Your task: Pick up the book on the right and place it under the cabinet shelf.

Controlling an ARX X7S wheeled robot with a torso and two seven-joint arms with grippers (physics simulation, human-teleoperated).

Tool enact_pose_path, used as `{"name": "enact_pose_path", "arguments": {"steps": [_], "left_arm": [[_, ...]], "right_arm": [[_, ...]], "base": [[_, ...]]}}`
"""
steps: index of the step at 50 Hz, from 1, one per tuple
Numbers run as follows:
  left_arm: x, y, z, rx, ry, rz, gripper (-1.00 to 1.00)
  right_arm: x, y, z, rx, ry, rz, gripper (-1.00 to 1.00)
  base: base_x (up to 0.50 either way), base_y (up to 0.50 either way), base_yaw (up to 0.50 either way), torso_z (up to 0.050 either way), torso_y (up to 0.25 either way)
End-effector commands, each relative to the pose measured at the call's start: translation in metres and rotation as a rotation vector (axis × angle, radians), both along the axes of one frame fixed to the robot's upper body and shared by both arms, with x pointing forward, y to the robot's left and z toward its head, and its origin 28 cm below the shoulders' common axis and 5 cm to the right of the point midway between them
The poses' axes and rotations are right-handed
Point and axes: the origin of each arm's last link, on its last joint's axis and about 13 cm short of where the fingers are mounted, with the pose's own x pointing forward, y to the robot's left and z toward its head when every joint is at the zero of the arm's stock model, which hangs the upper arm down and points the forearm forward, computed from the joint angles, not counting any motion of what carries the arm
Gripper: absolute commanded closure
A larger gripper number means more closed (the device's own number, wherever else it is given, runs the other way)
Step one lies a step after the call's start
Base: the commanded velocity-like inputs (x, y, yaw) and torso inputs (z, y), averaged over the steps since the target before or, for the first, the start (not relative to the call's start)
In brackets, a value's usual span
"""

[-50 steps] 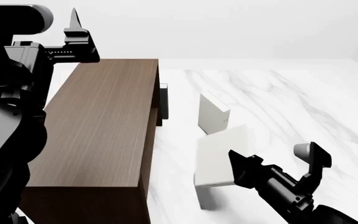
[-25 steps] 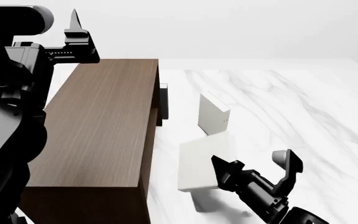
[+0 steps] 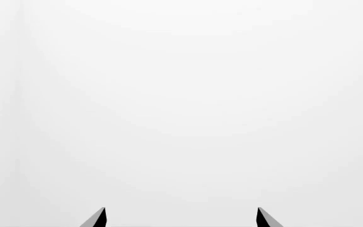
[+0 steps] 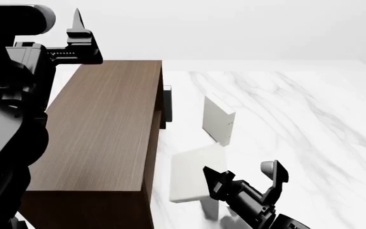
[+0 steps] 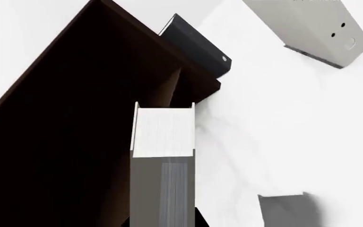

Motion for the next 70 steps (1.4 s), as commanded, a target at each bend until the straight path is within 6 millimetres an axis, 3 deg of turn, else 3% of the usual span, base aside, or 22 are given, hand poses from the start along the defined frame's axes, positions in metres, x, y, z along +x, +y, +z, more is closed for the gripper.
{"name": "enact_pose_path", "arguments": {"steps": [1, 41, 70], "left_arm": [[0.001, 0.002, -0.004, -0.003, 0.005, 0.0, -1.0], [0.001, 0.004, -0.009, -0.013, 0.005, -0.018, -1.0], [-0.001, 0.005, -0.008, -0.012, -0.002, -0.026, -1.0]], "right_arm": [[0.008, 0.008, -0.01, 0.085, -0.023, 0.03, 1.0], [0.03, 0.026, -0.058, 0.017, 0.036, 0.01, 1.0], [0.038, 0.032, -0.084, -0.208, 0.12, -0.014, 1.0]], "base": [[0.0, 0.0, 0.0, 0.0, 0.0], [0.0, 0.0, 0.0, 0.0, 0.001], [0.0, 0.0, 0.0, 0.0, 0.0]]}}
